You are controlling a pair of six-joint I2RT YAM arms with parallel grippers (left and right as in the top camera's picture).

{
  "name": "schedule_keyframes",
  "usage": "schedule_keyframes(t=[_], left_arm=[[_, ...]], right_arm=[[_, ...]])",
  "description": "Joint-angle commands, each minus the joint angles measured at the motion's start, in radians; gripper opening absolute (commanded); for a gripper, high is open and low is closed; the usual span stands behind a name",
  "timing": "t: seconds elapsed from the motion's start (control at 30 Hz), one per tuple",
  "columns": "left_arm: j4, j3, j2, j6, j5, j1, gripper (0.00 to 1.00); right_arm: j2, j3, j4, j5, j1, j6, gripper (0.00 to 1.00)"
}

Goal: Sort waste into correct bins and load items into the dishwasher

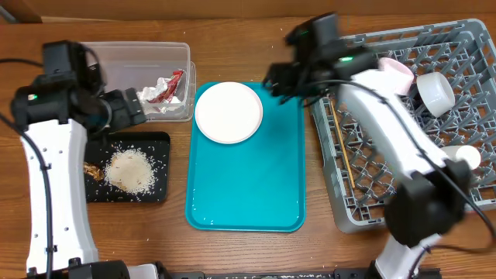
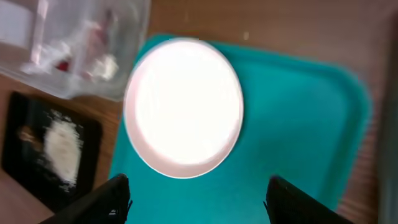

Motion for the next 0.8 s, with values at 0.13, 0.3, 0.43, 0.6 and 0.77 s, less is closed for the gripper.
schedule_keyframes(t=[0.13, 0.3, 0.43, 0.6, 0.77], left_arm=[[-0.011, 0.008, -0.002, -0.014, 0.011, 0.036, 1.00], [-0.011, 0.008, -0.001, -0.014, 0.012, 0.033, 1.00], [-0.012, 0.008, 0.000, -0.014, 0.012, 0.033, 1.00], [-0.011, 0.008, 0.000, -0.014, 0.012, 0.033, 1.00], [-0.009, 0.008, 0.000, -0.014, 0.012, 0.033, 1.00]], right_arm=[[0.206, 0.014, 0.016, 0.188, 0.108, 0.165, 0.68], [0.303, 0.014, 0.004, 0.179, 0.129, 0.191, 0.59], [0.322, 0.014, -0.027, 0.182, 0.126, 0.191, 0.38], [0.314, 0.028, -0.066, 0.188, 0.100, 0.190, 0.05], [0.272, 0.104, -0.171, 0.188, 0.036, 0.161, 0.04]])
